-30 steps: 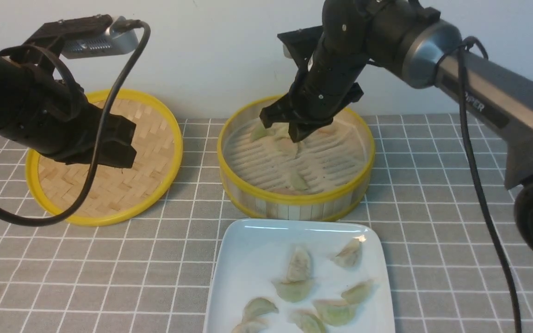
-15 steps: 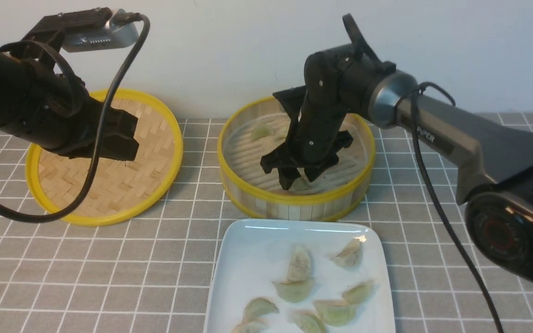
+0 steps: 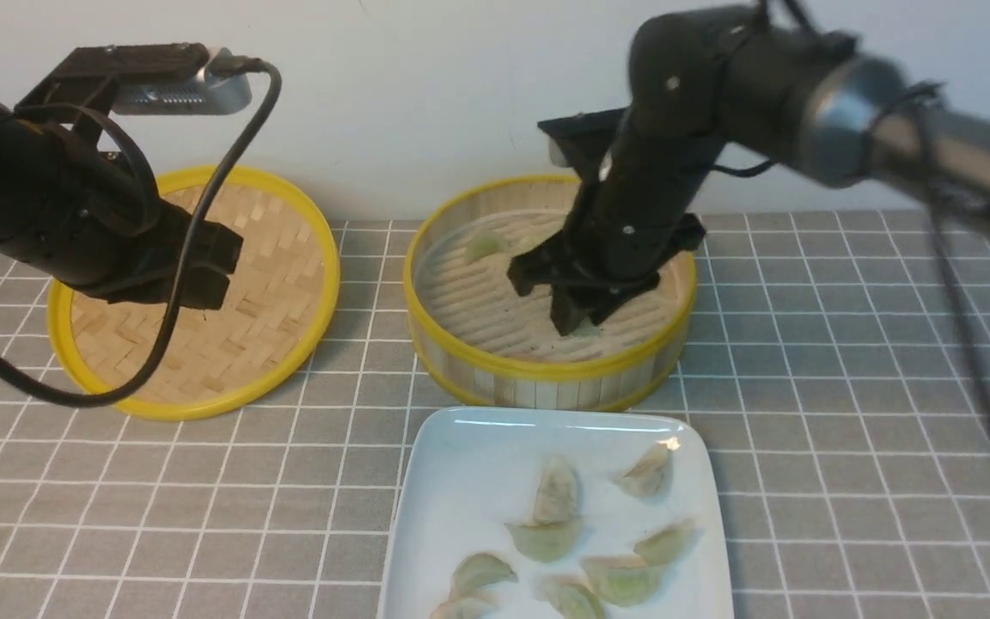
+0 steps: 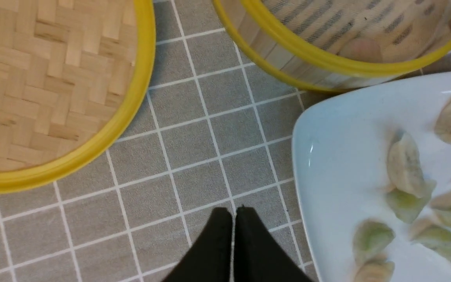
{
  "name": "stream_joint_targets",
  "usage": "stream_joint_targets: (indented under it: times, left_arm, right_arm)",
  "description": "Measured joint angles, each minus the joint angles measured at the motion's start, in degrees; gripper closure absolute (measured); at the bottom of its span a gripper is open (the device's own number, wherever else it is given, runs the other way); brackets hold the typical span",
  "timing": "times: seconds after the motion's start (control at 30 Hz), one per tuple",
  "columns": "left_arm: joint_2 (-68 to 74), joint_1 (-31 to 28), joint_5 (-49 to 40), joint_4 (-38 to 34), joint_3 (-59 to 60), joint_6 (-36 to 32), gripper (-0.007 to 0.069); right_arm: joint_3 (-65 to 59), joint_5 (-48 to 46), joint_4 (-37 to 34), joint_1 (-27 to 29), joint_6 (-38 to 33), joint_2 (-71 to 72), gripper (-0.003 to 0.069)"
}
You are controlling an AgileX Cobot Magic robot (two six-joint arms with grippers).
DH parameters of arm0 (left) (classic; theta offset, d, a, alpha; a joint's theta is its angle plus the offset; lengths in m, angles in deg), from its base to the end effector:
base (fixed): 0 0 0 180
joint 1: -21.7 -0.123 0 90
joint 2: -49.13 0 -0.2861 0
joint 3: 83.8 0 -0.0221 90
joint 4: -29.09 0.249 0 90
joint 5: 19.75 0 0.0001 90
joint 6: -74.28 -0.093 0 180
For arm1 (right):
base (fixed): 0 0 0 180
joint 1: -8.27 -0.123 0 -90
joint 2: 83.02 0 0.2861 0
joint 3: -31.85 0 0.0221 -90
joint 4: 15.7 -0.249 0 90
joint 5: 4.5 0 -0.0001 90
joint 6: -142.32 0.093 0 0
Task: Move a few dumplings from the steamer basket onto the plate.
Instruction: Use the right arm to put the dumpling into the plate
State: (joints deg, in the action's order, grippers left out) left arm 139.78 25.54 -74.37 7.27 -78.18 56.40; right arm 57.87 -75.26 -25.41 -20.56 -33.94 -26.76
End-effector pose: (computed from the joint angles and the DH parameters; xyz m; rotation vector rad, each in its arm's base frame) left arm 0.2964 -0.0482 0.3280 0.3050 2.5541 -0.3926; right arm 0.3672 0.2190 0.2595 -0.5889 2.9195 0.3215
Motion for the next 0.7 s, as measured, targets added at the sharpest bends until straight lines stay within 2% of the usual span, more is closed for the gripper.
stream_joint_targets:
  times: [0.17,0.33,0.43,0.5,0.53,0.57,0.6,0.63,0.7]
  left_arm:
    - [0.0,0.0,1.96,-1.83,0.0,0.05,0.0629]
    - [0.97,0.0,2.5,-4.0,-0.57,0.63,0.0629]
    - [3.05,0.65,1.81,-4.5,-3.39,0.92,0.0629]
    - [6.98,2.57,0.19,-4.38,-8.57,0.96,0.0629]
    - [7.33,2.78,-0.08,-4.38,-9.55,0.9,0.0629]
    - [10.67,4.8,-0.94,-3.9,-14.23,0.72,0.0629]
    - [11.07,5.04,-1.11,-3.83,-14.75,0.61,0.0629]
    - [14.41,6.88,-1.94,-3.01,-19.18,0.4,0.0629]
    - [18.55,8.74,-3.27,-2.4,-23.73,0.35,0.0629]
  right_arm:
    - [-12.47,-0.12,-2.53,-2.01,0.0,5.85,0.0484]
    - [-16.94,0.01,-3.3,-4.04,-0.65,3.51,0.0475]
    - [-16.99,0.41,-3.24,-4.04,-0.3,2.6,0.0414]
    - [-17.0,0.53,-3.08,-4.04,0.73,2.48,0.0314]
    - [-17.0,0.53,-3.08,-4.04,0.74,2.48,0.0306]
    - [-17.0,0.54,-3.08,-4.04,1.02,2.48,0.0236]
    - [-17.0,0.54,-3.08,-4.04,1.02,2.48,0.0229]
    - [-17.0,0.54,-3.08,-4.04,1.02,2.48,0.0184]
    - [-17.0,0.54,-3.27,-4.04,1.02,2.65,0.0165]
